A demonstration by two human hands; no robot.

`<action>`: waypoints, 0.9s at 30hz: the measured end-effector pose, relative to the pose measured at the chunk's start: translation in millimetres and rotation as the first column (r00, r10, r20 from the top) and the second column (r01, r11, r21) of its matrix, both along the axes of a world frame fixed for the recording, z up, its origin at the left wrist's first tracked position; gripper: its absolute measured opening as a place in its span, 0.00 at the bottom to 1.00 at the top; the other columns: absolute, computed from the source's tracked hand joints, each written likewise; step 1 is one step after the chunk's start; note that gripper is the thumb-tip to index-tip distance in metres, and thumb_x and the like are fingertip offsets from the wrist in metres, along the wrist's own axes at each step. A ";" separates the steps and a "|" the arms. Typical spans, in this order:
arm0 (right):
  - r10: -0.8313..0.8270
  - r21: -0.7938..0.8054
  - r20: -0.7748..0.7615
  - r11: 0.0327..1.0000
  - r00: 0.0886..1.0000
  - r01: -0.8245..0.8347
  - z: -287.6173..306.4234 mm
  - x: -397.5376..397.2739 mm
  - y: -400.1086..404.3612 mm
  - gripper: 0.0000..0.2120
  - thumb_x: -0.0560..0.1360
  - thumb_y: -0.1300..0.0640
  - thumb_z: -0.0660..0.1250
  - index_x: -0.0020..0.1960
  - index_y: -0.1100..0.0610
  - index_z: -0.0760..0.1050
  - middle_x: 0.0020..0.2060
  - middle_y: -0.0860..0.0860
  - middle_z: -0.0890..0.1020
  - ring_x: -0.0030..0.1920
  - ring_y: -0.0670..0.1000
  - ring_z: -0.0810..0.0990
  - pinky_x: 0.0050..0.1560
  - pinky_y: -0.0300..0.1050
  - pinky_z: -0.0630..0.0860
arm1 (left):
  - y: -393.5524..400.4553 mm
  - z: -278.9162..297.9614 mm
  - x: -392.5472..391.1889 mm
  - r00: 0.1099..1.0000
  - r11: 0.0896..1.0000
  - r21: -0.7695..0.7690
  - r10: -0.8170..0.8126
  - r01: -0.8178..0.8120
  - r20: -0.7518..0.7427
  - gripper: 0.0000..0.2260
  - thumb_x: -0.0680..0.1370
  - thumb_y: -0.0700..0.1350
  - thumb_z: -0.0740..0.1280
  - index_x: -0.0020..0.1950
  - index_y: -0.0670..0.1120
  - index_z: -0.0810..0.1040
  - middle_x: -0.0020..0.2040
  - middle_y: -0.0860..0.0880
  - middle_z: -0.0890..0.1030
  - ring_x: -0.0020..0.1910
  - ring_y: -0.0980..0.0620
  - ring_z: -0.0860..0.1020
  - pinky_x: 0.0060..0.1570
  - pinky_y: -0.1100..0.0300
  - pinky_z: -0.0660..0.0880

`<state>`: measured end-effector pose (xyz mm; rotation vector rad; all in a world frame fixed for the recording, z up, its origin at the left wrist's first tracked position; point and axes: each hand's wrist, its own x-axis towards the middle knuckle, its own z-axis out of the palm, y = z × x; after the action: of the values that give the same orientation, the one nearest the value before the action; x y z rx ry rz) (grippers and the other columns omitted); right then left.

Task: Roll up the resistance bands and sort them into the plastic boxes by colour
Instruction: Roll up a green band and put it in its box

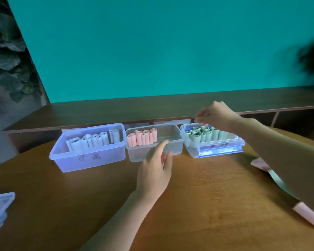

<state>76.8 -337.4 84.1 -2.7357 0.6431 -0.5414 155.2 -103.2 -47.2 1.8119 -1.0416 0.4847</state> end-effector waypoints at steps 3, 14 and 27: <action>0.013 0.005 -0.045 1.000 0.999 -0.012 -14.1 -6.7 -7.0 0.05 0.77 0.56 0.73 0.50 0.54 0.86 0.44 0.50 0.87 0.44 0.51 0.82 0.43 0.36 0.73 | -27.8 -2.6 -20.0 0.995 0.996 -0.006 -0.088 0.088 -0.040 0.18 0.80 0.49 0.68 0.70 0.48 0.76 0.48 0.54 0.82 0.41 0.61 0.77 0.41 0.76 0.72; 0.042 0.007 -0.247 0.999 0.968 -0.042 -46.1 21.6 -19.8 0.10 0.73 0.54 0.77 0.54 0.53 0.85 0.45 0.47 0.83 0.45 0.53 0.83 0.36 0.39 0.75 | -76.4 -16.7 -20.6 0.990 0.996 0.023 -0.083 0.086 -0.110 0.21 0.82 0.59 0.62 0.70 0.48 0.76 0.54 0.56 0.83 0.48 0.60 0.81 0.41 0.69 0.79; 0.111 0.000 -0.168 0.994 0.980 -0.113 -29.9 23.0 -20.7 0.06 0.74 0.55 0.77 0.49 0.55 0.87 0.44 0.47 0.86 0.43 0.46 0.82 0.47 0.43 0.80 | -71.4 -15.4 -23.7 0.988 0.995 0.050 -0.073 0.081 -0.134 0.19 0.82 0.59 0.62 0.67 0.49 0.78 0.51 0.57 0.84 0.45 0.61 0.81 0.41 0.68 0.79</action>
<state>99.8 -358.1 54.2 -2.8263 0.5214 -0.2907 131.5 -174.7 -62.6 1.8189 -1.0381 0.2875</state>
